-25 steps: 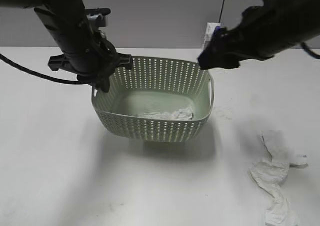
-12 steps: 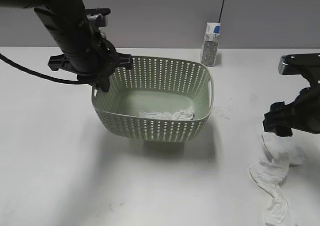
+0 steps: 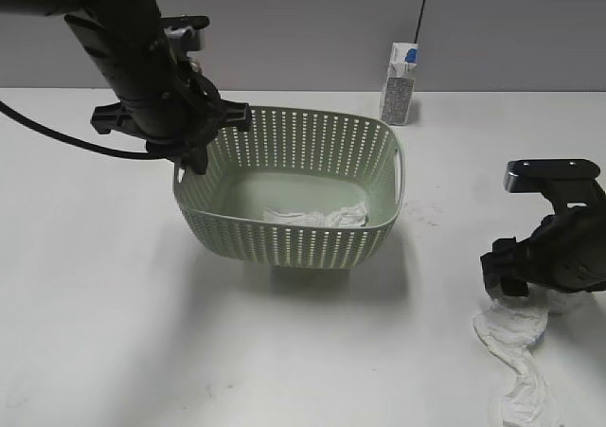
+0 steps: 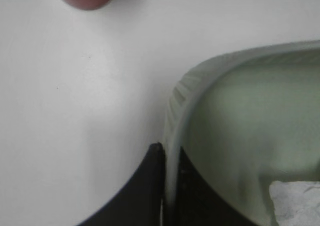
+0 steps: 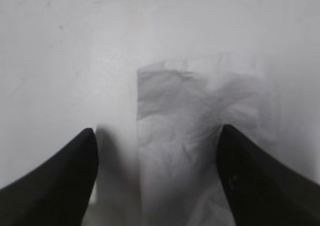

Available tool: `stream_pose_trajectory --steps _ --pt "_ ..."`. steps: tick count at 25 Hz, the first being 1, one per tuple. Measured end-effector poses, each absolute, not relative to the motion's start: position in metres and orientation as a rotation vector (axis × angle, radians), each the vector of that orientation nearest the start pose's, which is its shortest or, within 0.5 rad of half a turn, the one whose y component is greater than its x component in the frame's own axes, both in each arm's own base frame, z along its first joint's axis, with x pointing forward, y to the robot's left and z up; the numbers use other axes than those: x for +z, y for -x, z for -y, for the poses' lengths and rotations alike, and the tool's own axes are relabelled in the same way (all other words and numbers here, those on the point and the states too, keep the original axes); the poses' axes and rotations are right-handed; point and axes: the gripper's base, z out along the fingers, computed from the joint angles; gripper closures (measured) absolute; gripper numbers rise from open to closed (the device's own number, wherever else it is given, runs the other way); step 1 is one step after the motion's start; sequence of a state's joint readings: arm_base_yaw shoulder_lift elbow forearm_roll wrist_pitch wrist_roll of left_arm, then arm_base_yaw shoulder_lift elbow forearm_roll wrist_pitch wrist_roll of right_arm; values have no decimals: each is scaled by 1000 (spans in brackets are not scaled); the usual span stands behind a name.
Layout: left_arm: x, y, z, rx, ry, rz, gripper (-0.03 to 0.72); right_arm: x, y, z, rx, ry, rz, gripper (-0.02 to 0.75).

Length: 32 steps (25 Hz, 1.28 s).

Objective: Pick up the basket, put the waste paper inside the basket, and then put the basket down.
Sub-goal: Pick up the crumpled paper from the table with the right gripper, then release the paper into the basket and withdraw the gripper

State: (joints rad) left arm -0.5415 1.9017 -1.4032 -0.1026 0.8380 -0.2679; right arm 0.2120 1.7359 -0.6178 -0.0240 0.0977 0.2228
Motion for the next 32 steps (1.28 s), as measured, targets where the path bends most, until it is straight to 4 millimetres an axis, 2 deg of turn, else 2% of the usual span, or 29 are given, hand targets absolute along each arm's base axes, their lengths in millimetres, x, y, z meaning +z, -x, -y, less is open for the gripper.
stream_pose_trajectory --steps 4,6,9,13,16,20,23,26,29,31,32 --pt "211 -336 210 -298 -311 -2849 688 104 -269 -58 128 21 -2680 181" --pt "211 -336 210 -298 -311 -2849 688 101 -272 -59 134 18 -2661 214" --pt "211 -336 210 -298 -311 -2849 688 97 -279 -60 144 21 -2626 365" --pt "211 -336 210 -298 -311 -2849 688 95 -287 -62 154 19 -2594 661" --pt "211 -335 210 -298 -311 -2849 688 95 -291 -63 157 10 -2589 725" --pt "211 -335 210 -298 -311 -2849 688 105 -291 -62 158 -28 -2616 736" --pt "211 -335 210 -298 -311 -2849 688 133 -288 -64 182 -41 -2559 736" --pt "211 -335 210 -298 -311 -2849 688 178 -283 -77 223 54 -2425 737" --pt "211 -336 210 -299 -311 -2847 688 228 -278 -103 292 188 -2255 737" --pt "211 -336 210 -299 -311 -2847 688 259 -274 -127 358 275 -2148 738" --pt "211 -336 210 -299 -310 -2847 688 268 -274 -137 381 306 -2117 738"
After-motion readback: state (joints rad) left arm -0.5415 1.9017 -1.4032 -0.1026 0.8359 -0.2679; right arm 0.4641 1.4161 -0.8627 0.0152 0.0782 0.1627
